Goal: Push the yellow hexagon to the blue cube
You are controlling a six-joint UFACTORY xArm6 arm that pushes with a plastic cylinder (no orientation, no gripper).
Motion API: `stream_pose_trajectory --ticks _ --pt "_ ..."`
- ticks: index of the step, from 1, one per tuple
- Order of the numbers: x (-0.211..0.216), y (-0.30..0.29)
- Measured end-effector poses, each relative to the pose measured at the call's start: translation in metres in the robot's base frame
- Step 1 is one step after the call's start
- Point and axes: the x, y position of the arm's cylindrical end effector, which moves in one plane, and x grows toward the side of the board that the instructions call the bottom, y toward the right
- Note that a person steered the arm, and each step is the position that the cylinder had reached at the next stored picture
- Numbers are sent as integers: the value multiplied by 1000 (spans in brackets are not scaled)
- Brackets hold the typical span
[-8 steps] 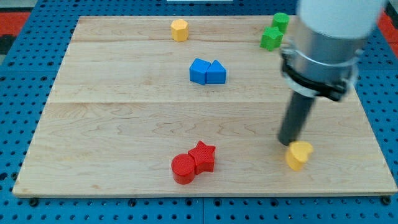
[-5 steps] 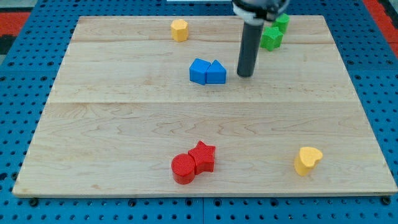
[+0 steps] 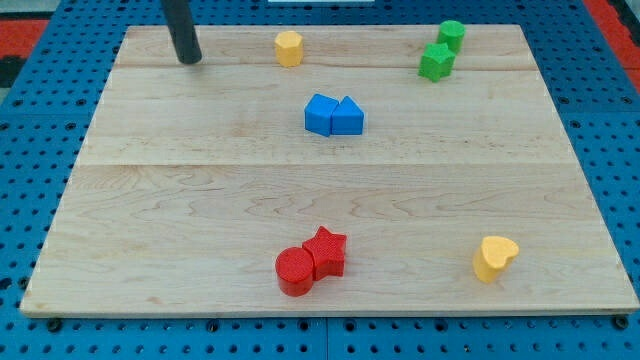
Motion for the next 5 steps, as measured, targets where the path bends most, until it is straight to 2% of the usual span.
stream_pose_trajectory --ticks 1,2,3,4,5 --pt "-18 28" --pt "-25 91" --pt "-2 141" --pt "39 188" --pt "37 163"
